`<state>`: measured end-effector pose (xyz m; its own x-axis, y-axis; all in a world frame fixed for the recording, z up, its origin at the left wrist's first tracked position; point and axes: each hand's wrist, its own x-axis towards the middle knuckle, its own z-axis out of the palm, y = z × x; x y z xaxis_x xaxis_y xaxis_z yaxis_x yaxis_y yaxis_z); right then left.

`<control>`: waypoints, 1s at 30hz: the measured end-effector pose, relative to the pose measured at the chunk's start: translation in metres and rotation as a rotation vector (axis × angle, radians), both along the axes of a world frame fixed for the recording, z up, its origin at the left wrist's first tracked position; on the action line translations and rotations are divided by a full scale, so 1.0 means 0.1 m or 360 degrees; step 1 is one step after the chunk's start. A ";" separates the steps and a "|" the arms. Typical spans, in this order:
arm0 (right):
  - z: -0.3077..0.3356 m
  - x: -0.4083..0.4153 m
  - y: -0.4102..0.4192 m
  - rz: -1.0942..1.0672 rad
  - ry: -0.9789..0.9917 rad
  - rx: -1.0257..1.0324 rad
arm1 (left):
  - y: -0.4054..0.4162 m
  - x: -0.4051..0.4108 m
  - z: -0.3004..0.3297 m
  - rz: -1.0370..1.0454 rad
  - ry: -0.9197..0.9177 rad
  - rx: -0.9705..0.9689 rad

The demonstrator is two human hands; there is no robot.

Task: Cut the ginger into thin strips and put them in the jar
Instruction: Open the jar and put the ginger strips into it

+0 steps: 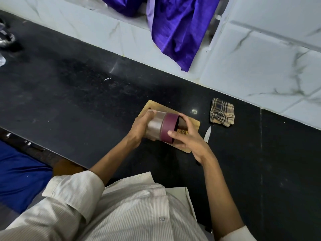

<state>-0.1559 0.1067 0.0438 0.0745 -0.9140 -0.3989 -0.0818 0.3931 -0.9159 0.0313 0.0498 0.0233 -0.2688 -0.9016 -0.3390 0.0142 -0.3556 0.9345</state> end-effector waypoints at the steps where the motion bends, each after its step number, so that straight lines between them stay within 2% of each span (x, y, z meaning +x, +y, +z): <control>1: -0.02 0.00 0.00 -0.0024 -0.0055 -0.0014 | 0.00 0.00 0.00 0.0001 0.0007 0.0004; 5: -0.02 0.02 -0.02 -0.0029 -0.0063 0.0131 | 0.00 -0.02 -0.03 -0.0004 -0.0018 0.0008; 10: -0.05 -0.04 -0.03 0.0001 0.0015 -0.0131 | -0.01 -0.01 -0.01 -0.0013 -0.0008 0.0006; 14: -0.01 0.01 -0.04 -0.0016 0.0033 0.0055 | -0.01 -0.02 -0.02 0.0000 -0.0020 0.0008; 20: -0.05 -0.01 0.02 0.0008 0.0085 -0.0120 | -0.02 -0.01 -0.03 -0.0019 0.0006 0.0021; 24: -0.02 0.02 -0.01 -0.0002 0.0116 0.0021 | -0.02 -0.01 -0.05 -0.0045 -0.0015 0.0017; 28: -0.06 -0.01 0.00 0.0007 0.0180 -0.0199 | -0.04 -0.01 -0.04 -0.0056 0.0006 0.0018; 30: -0.07 -0.02 0.00 -0.0027 0.0185 -0.0204 | -0.06 0.00 -0.01 -0.0043 0.0008 0.0019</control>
